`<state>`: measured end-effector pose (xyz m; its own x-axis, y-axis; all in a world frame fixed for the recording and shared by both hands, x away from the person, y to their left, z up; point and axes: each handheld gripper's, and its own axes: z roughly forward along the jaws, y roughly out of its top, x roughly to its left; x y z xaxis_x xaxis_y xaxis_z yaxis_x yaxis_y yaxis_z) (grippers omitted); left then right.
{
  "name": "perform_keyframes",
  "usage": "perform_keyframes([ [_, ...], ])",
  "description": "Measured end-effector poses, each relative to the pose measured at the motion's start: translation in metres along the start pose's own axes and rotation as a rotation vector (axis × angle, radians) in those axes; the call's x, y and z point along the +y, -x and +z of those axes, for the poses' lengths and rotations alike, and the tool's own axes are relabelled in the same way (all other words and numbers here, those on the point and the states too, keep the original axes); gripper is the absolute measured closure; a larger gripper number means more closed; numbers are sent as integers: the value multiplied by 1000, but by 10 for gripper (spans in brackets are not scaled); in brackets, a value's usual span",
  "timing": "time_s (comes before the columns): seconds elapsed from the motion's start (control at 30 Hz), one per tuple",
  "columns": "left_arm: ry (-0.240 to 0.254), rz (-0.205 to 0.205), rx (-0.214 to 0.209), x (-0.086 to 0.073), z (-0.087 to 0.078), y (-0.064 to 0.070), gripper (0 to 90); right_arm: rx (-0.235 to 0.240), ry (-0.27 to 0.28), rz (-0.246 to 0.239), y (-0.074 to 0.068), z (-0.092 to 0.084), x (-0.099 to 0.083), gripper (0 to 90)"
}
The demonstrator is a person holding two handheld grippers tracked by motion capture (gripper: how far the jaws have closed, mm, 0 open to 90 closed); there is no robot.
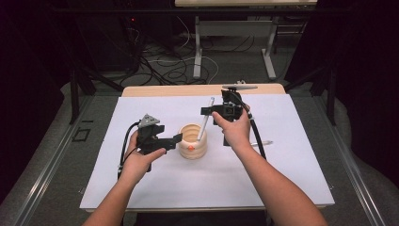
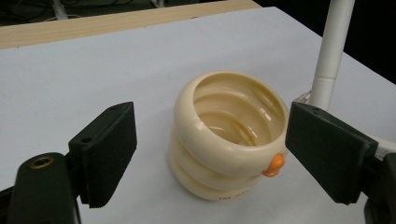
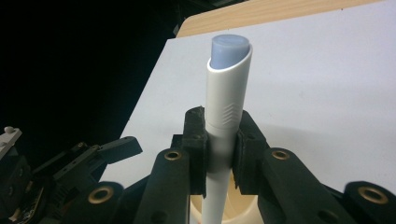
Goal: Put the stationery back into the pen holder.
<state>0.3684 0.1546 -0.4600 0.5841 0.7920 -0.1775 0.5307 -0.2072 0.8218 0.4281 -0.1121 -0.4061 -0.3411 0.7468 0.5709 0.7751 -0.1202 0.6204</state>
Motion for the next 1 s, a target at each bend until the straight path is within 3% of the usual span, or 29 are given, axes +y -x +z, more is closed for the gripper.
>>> perform_keyframes([
  [0.37,-5,-32,41,-3,-1,-14,161,-45,-17,-57,-14,23,3,784],
  [0.63,15,-76,67,-5,-1,-20,47,-97,-48,-87,-14,40,-1,784],
  [1.0,-4,-75,109,-8,4,-22,1,-141,-97,-149,-14,60,-16,784],
])
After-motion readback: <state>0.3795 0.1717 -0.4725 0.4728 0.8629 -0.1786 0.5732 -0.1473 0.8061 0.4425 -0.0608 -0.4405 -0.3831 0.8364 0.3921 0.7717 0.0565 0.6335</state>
